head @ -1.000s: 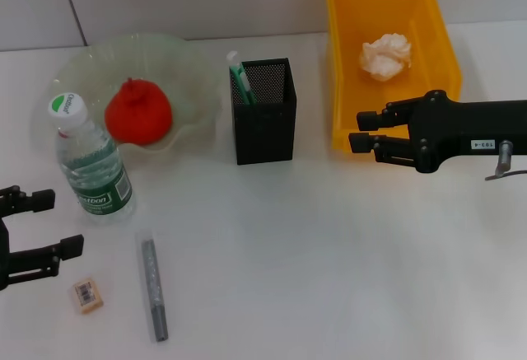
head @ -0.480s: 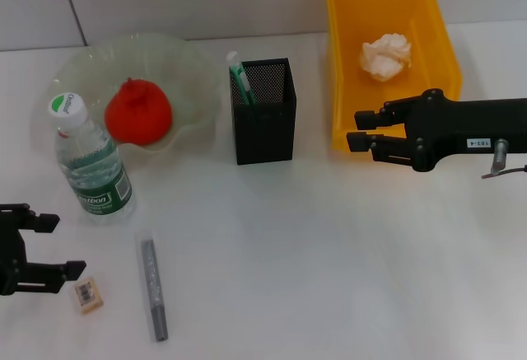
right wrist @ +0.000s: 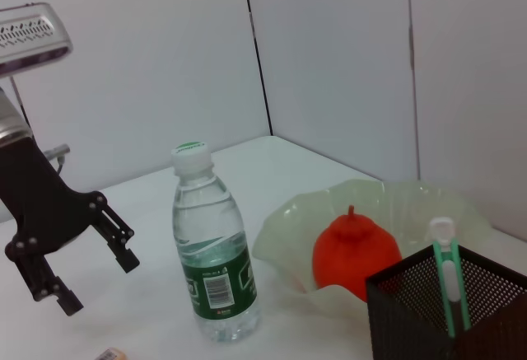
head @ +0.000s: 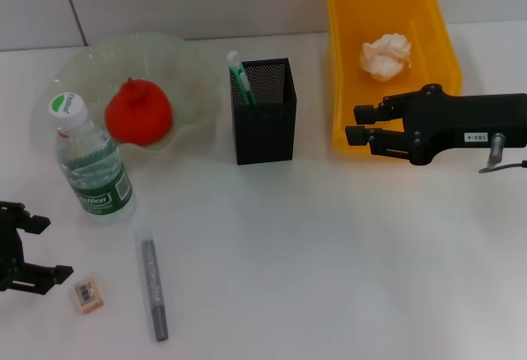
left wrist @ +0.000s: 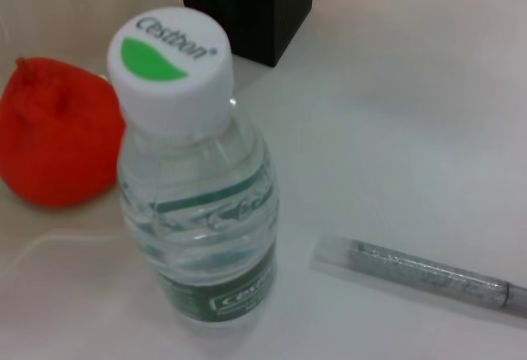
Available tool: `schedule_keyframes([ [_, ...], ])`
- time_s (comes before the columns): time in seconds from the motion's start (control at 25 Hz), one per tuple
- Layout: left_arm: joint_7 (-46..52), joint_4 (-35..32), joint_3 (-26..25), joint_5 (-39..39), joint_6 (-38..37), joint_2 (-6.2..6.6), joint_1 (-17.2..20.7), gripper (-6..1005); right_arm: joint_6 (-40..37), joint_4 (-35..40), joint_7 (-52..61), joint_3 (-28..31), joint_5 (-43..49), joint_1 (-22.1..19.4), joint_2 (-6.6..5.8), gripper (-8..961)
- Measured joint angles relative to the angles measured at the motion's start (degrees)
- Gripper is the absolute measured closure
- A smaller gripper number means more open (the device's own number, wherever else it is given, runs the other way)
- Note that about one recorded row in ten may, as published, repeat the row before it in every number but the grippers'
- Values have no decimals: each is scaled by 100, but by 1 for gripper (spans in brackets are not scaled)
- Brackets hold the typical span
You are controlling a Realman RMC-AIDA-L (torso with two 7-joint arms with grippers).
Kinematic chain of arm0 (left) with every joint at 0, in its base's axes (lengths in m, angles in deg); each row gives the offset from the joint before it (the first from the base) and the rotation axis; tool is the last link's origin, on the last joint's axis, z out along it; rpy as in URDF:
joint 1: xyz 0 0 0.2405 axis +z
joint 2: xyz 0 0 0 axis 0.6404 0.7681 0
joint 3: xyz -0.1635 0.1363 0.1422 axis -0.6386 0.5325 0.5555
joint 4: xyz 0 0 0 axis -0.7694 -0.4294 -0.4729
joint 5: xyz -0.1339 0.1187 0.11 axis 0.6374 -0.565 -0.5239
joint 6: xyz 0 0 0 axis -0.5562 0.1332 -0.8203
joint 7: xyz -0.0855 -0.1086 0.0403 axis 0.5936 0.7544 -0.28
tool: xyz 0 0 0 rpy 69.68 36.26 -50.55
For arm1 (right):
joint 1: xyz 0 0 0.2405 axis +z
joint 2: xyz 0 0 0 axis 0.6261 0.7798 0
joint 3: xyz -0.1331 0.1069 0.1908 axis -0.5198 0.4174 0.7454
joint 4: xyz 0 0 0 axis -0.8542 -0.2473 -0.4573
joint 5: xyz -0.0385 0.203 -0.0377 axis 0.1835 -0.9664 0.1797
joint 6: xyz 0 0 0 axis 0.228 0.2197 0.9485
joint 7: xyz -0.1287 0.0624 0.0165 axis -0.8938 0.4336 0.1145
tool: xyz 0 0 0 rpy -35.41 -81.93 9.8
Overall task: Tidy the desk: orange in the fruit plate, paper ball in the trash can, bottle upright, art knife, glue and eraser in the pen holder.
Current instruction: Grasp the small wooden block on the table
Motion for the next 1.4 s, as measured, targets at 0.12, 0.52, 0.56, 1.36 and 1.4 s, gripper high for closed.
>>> schedule_keyframes([
  [0.12, 58, -97, 69, -66, -9, -2, -20, 212, 36, -11, 1, 0, 0, 1, 0, 604],
  [0.52, 461, -456, 705, -537, -62, -16, -35, 212, 125, 8, -89, -91, -1, 9, 6, 604],
  [0.56, 461, -456, 705, -537, -62, -16, -35, 212, 126, 27, -128, -144, -2, 9, 6, 604],
  [1.36, 482, -611, 728, -533, -124, -18, -42, 213, 251, 169, -211, -358, -38, -31, 9, 191],
  [1.4, 498, -621, 733, -526, -182, -18, -54, 213, 263, 155, -212, -359, -41, -29, 9, 189],
])
